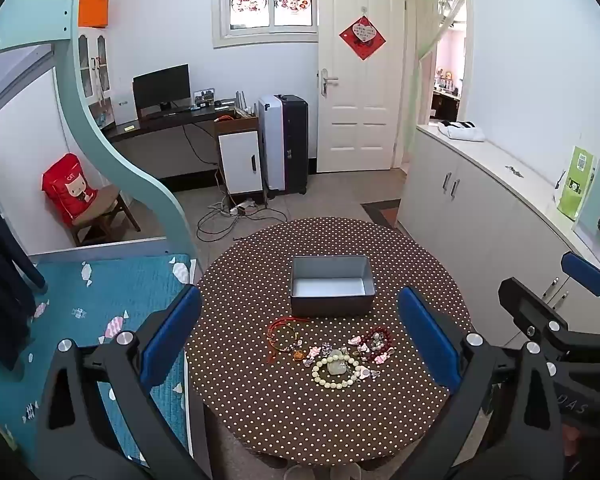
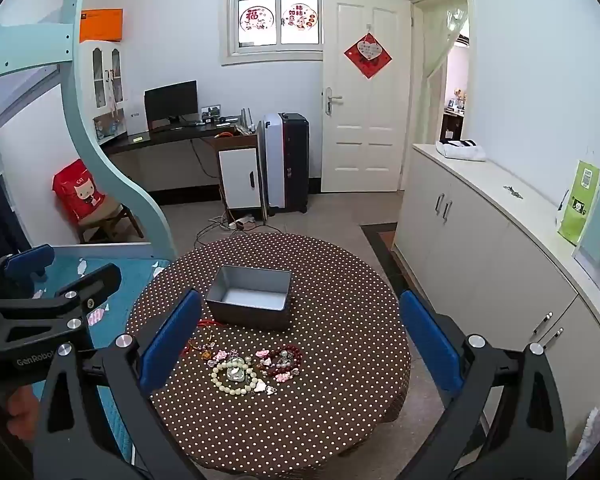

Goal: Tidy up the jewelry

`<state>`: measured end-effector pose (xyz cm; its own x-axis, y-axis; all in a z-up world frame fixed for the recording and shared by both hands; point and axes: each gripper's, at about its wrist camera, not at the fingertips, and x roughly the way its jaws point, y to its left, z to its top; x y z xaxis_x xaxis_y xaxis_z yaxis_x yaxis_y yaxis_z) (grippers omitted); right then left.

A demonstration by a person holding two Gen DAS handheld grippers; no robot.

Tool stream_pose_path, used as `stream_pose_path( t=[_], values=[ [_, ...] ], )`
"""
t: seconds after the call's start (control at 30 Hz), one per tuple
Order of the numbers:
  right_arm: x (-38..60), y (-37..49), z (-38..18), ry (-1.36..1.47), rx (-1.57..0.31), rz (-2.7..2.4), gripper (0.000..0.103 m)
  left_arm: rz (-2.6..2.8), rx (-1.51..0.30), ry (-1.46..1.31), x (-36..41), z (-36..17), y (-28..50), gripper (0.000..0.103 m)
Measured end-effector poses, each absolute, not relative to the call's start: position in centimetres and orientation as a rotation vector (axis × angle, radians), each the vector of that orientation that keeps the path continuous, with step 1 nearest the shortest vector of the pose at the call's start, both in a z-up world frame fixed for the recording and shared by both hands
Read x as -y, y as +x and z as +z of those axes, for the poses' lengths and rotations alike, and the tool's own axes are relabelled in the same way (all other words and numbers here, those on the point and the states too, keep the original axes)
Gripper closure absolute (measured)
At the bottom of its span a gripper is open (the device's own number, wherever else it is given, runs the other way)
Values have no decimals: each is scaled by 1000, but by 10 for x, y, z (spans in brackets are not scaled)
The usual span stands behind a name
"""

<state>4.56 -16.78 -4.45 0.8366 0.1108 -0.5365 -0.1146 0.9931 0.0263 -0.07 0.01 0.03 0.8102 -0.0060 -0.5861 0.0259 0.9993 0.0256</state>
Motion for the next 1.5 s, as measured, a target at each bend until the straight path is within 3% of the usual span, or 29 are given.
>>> stream_pose_path(
  t=[1.5],
  values=[
    [160, 57, -55, -5, -586, 124, 7, -26, -659, 23, -7, -1, 14, 5]
  ],
)
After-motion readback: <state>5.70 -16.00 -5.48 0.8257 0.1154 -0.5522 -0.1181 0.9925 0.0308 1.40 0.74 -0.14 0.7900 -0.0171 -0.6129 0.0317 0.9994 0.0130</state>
